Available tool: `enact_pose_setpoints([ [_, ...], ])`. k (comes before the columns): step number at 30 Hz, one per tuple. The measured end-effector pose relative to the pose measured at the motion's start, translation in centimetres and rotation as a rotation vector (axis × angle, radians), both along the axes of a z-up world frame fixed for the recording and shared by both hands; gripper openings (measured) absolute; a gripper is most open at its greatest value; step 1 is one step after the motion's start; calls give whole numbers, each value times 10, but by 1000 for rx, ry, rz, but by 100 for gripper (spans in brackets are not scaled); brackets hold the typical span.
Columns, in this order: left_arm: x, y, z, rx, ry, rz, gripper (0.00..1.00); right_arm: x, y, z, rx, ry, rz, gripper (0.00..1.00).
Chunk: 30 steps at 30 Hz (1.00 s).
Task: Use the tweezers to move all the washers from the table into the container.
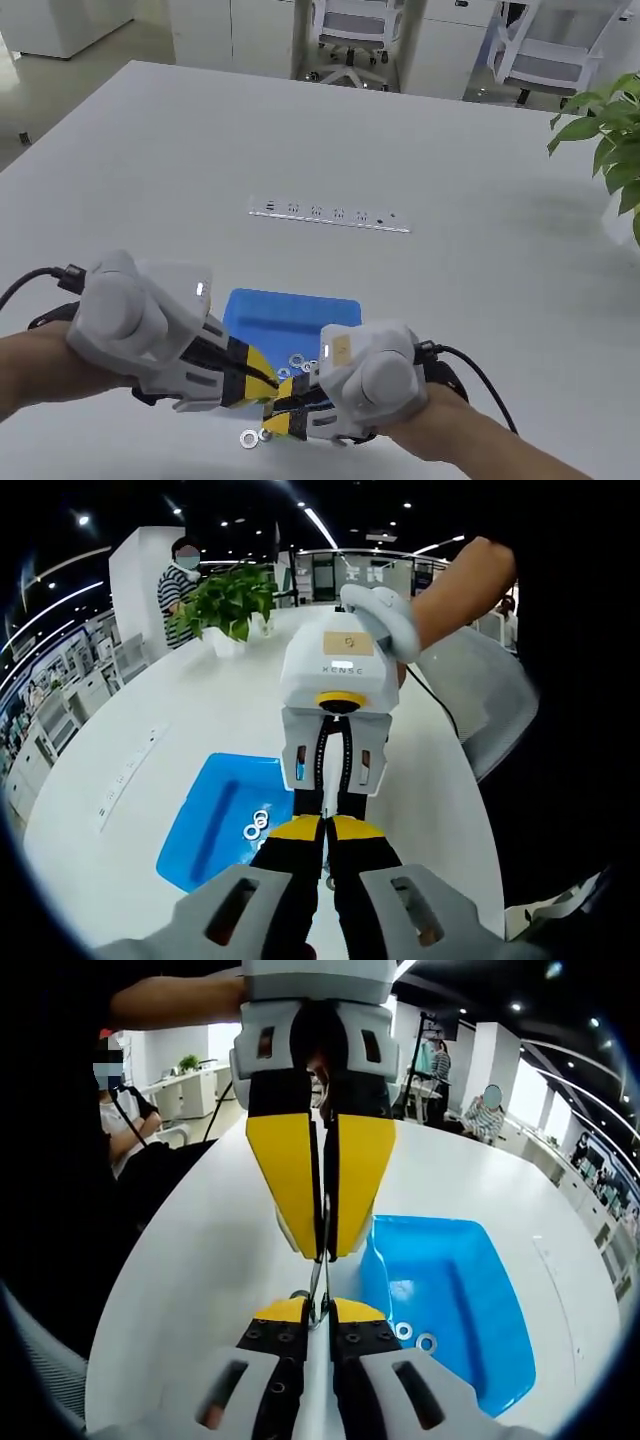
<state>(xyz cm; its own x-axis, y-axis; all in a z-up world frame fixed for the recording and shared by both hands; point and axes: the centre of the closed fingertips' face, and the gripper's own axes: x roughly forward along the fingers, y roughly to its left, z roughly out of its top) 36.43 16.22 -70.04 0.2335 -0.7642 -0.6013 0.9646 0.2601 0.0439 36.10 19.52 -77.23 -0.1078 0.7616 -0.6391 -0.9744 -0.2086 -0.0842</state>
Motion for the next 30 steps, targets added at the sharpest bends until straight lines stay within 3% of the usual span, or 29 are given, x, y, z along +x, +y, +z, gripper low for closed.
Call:
enact_pose_setpoints([
  [10, -1, 1, 0, 5, -1, 9, 6, 0, -1, 1, -9, -15, 10, 9],
  [16, 3, 1, 9, -37, -6, 38, 9, 0, -2, 5, -1, -14, -1, 9],
  [21, 9, 0, 24, -102, -35, 82, 22, -3, -4, 10, -1, -15, -4, 9],
  [30, 5, 10, 27, -149, -15, 157, 50, -6, -5, 25, 18, -20, -12, 9],
])
